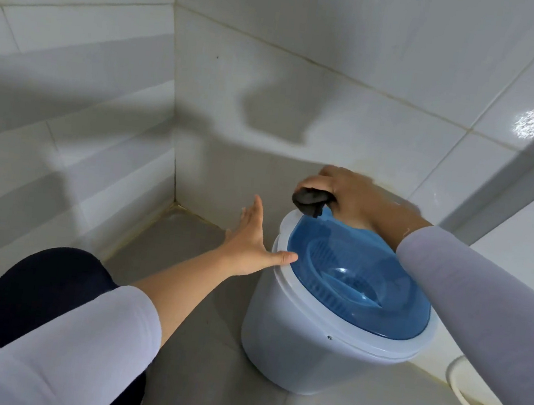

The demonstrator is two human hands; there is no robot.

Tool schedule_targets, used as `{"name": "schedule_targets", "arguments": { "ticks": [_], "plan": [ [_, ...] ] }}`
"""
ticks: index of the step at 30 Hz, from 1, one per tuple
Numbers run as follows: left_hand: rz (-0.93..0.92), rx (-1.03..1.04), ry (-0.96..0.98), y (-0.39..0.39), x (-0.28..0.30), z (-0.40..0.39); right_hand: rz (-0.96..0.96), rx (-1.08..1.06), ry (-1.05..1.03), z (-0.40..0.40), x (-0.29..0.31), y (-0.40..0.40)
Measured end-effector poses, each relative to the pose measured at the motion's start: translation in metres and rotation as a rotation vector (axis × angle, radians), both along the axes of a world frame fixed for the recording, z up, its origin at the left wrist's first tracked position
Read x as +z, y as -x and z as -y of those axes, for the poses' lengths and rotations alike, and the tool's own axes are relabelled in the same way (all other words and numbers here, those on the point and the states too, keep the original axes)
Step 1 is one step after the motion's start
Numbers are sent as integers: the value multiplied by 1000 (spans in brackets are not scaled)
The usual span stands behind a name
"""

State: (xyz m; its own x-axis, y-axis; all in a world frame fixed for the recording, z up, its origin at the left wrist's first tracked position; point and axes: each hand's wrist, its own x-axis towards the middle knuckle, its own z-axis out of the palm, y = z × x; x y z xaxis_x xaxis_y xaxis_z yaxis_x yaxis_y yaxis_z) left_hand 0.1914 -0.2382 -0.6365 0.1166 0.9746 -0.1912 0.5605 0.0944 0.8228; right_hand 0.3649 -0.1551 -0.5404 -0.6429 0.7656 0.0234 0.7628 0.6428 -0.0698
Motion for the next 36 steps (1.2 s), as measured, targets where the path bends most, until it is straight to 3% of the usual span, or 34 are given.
{"name": "schedule_targets", "arguments": {
  "ticks": [4,11,18,32,36],
  "plan": [
    [-35,-18,-45,4,6,-29,69,67,25,7,-12,2],
    [-108,-86,-29,9,10,-41,95,234,-157,2,-27,6],
    [-121,-111,-19,9,11,-42,37,190,-195,-17,-35,0],
    [-44,-110,-9,11,0,-48,194,43,-284,-55,-25,-5],
    [-65,-126,-12,12,0,-52,203,-98,-224,-63,-14,-6]
  ]
}}
